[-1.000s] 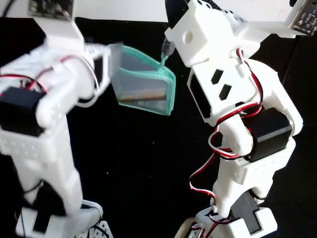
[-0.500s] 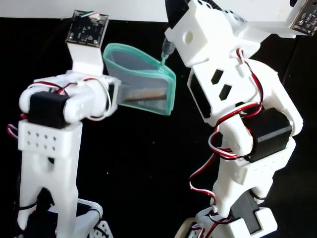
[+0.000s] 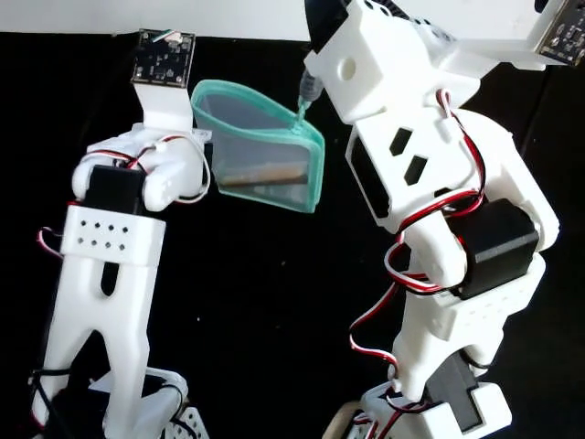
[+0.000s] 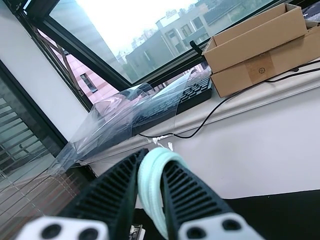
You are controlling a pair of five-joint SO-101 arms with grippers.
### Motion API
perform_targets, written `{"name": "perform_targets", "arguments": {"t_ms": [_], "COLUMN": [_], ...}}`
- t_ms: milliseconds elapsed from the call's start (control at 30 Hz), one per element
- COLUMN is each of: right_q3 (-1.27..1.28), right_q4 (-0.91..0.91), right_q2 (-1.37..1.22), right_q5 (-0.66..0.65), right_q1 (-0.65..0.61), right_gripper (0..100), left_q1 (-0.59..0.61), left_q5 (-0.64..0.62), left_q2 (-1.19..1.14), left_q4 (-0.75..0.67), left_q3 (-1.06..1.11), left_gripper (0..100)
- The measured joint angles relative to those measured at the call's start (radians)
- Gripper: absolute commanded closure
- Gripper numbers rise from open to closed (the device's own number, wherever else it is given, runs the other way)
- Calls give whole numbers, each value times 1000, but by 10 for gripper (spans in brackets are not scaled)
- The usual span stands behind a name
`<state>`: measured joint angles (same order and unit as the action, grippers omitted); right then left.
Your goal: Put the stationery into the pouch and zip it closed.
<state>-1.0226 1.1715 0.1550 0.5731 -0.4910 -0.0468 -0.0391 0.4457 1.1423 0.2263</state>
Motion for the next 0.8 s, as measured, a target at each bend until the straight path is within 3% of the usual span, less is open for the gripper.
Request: {"name": "perform_targets", "arguments": {"t_ms": [233, 500, 800], "right_q3": [0, 0, 0], "right_q4": [0, 0, 0], "right_q2": [0, 0, 0], "right_q5": [0, 0, 0], "right_q1": [0, -52, -143], "right_gripper": [993, 993, 993], "left_q1": [0, 3, 5], "left_q5": [0, -2, -2], "left_q2": [0, -2, -227], "left_q4": [-270, -746, -825], "left_q3": [157, 396, 336], "left_gripper": [980, 980, 980]}}
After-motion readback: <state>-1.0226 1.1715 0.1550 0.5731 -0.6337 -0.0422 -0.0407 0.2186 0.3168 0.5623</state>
